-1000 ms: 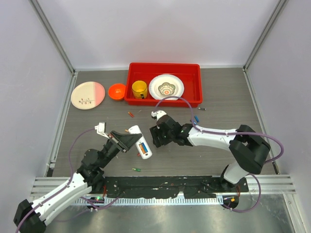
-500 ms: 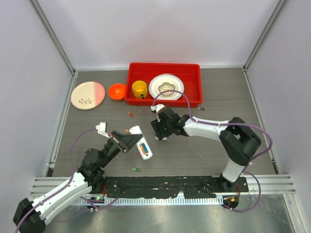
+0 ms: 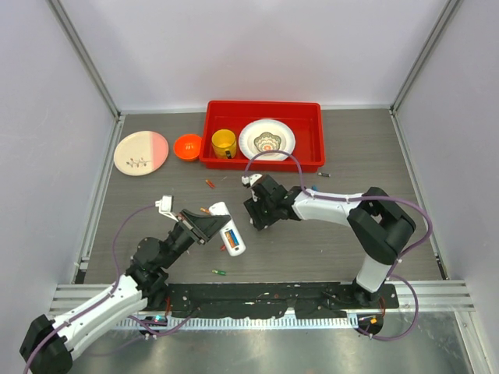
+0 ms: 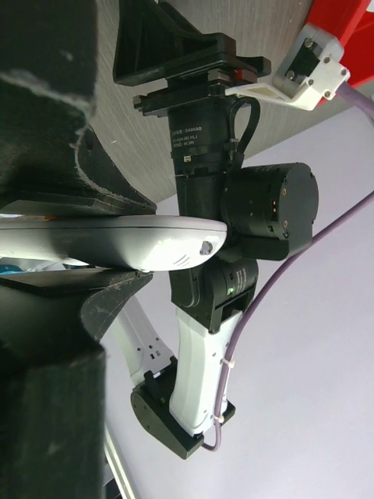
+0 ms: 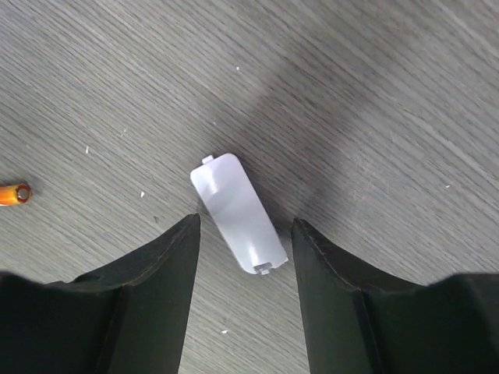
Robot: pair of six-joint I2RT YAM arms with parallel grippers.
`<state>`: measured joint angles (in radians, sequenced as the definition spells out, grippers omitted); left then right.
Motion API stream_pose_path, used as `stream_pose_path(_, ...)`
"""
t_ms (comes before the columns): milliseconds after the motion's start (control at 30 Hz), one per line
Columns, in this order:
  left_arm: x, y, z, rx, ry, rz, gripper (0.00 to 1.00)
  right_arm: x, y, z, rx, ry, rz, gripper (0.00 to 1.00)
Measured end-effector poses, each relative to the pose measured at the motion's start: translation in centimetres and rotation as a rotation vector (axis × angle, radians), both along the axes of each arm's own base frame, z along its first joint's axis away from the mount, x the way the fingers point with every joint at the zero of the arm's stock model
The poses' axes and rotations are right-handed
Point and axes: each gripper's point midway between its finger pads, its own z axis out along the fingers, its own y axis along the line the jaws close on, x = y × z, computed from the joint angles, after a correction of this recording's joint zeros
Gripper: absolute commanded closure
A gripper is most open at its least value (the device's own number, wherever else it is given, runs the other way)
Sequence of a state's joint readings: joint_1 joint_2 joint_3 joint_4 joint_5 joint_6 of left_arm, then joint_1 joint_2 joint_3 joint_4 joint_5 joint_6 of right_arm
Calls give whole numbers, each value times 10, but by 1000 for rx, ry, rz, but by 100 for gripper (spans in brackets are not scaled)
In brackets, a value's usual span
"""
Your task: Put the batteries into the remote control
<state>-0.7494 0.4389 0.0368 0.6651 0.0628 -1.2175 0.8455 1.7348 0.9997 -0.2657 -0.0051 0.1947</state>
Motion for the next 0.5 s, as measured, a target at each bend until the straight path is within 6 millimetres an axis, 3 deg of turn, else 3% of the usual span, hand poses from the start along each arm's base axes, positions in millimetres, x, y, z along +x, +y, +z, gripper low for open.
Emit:
stream_pose_path(333, 3, -6, -9, 23, 20, -12, 100, -6, 2, -2, -41, -44, -38, 48)
stream_pose_path(500, 3, -6, -7, 20, 15, -15, 100, -12, 3, -3, -65, -52, -27, 43)
